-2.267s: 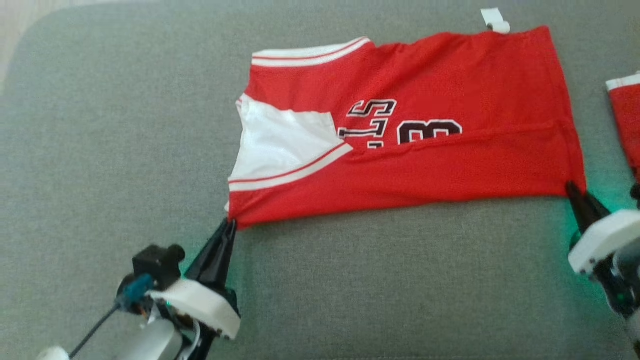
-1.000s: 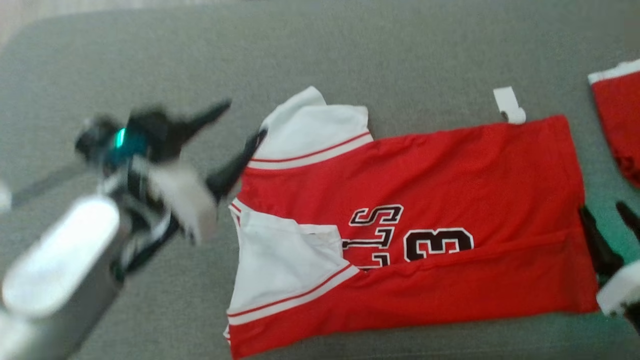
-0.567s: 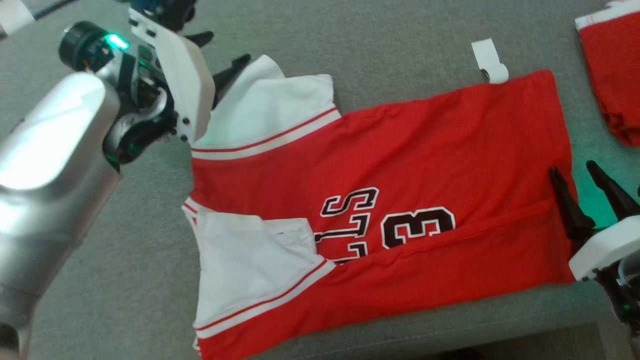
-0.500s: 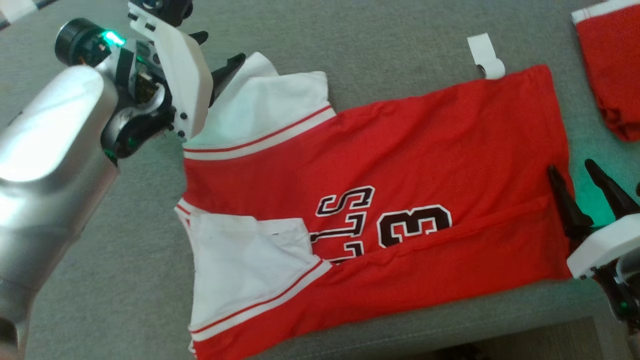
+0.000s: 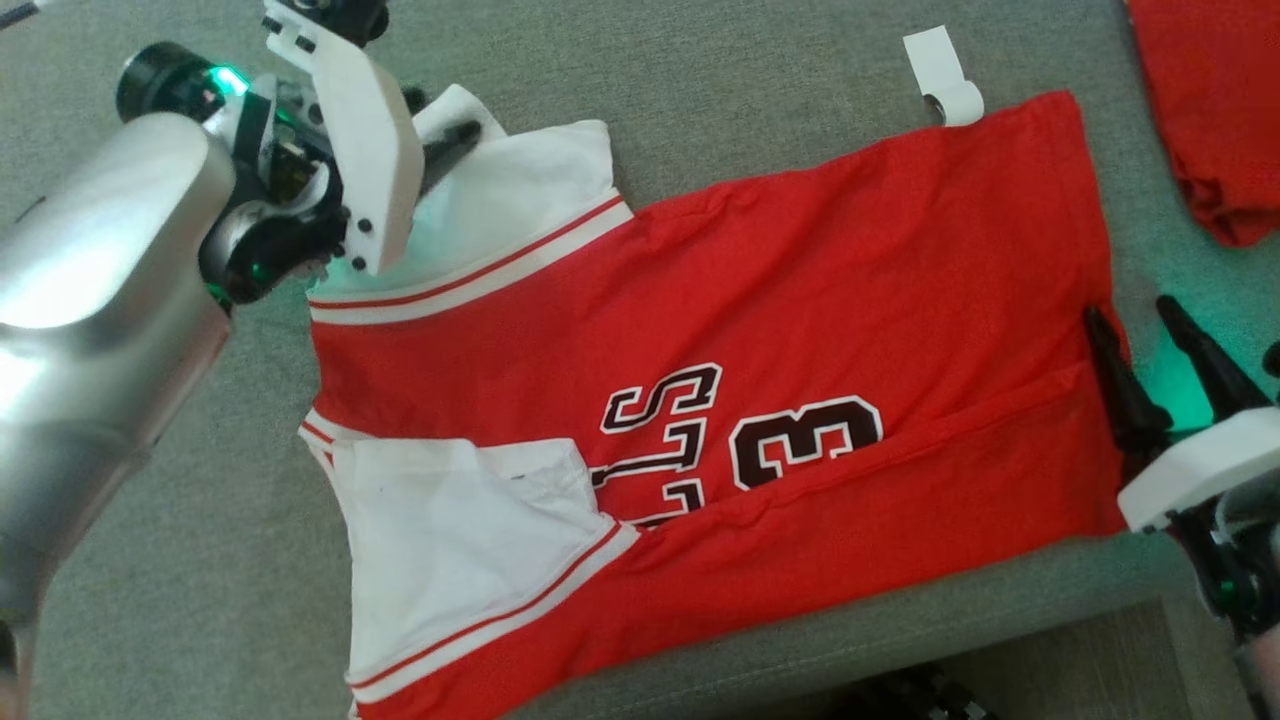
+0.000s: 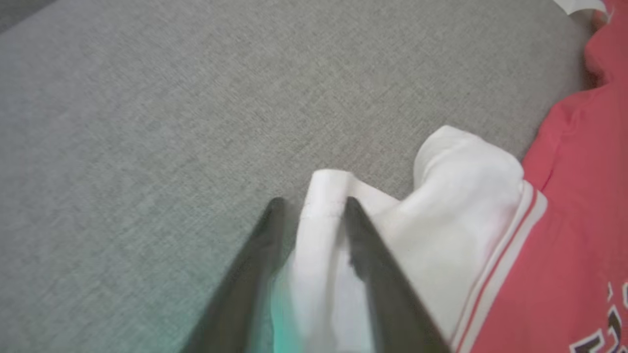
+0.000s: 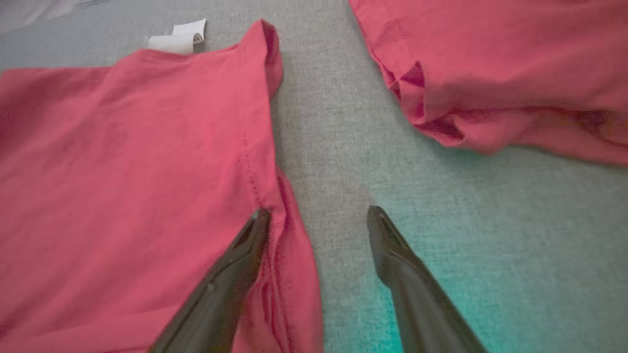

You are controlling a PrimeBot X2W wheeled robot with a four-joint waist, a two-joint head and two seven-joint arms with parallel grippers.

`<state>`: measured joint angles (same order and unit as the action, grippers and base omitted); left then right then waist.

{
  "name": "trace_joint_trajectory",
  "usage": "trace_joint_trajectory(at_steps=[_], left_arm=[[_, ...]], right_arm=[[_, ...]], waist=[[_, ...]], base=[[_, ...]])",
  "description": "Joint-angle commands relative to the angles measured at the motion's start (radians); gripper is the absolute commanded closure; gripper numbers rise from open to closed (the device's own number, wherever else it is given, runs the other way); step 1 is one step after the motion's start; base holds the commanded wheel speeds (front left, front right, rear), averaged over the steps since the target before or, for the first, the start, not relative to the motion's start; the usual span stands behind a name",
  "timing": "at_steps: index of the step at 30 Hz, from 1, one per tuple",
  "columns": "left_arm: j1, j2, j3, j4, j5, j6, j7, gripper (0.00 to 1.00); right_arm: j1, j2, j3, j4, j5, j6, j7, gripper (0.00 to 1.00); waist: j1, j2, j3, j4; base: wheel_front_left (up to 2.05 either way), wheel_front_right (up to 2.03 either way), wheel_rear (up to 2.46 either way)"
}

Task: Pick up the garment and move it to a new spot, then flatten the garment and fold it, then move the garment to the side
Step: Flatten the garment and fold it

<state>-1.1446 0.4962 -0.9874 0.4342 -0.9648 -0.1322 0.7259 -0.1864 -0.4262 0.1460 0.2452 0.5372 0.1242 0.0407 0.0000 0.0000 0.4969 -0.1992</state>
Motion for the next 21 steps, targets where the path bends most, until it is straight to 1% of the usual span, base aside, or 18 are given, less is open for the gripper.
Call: trace_joint_trajectory(at_steps=[1, 4, 7, 10, 13, 16, 21], left_arm=[[-0.068, 0.040, 0.022, -0.037, -0.029, 0.002, -0.001, 1.00], [-0.084, 0.053, 0.003, -0.058, -0.057, 0.002, -0.023, 1.00], [-0.097, 0.062, -0.010, -0.071, -0.062, 0.002, -0.046, 1.00], [-0.114, 0.071, -0.029, -0.082, -0.065, 0.002, -0.091, 1.00], [-0.131, 0.072, -0.048, -0.086, -0.071, 0.002, -0.134, 1.00], [-0.145, 0.065, -0.070, -0.084, -0.077, 0.002, -0.167, 1.00], [-0.159, 0.059, -0.111, -0.073, -0.094, 0.002, -0.211, 1.00]], right_arm=[[-0.019, -0.037, 0.011, -0.018, 0.004, 0.007, -0.014, 0.00], [-0.055, -0.047, 0.021, -0.021, 0.013, 0.007, -0.018, 0.00], [-0.089, -0.051, 0.031, -0.024, 0.020, 0.007, -0.012, 0.00], [-0.156, -0.062, 0.046, -0.016, 0.048, 0.007, 0.022, 0.00], [-0.232, -0.093, 0.066, 0.026, 0.071, 0.007, 0.083, 0.00], [-0.300, -0.122, 0.081, 0.084, 0.070, 0.007, 0.127, 0.00], [-0.356, -0.154, 0.122, 0.164, 0.074, 0.007, 0.192, 0.00]], waist=[[0.0000, 0.0000, 0.004, 0.002], [0.0000, 0.0000, 0.007, 0.008], [0.0000, 0.0000, 0.005, 0.017], [0.0000, 0.0000, -0.001, 0.035], [0.0000, 0.0000, -0.003, 0.056], [0.0000, 0.0000, -0.003, 0.080], [0.0000, 0.0000, -0.010, 0.109]], base=[[0.00, 0.00, 0.00], [0.00, 0.00, 0.00], [0.00, 0.00, 0.00], [0.00, 0.00, 0.00], [0.00, 0.00, 0.00], [0.00, 0.00, 0.00], [0.00, 0.00, 0.00]])
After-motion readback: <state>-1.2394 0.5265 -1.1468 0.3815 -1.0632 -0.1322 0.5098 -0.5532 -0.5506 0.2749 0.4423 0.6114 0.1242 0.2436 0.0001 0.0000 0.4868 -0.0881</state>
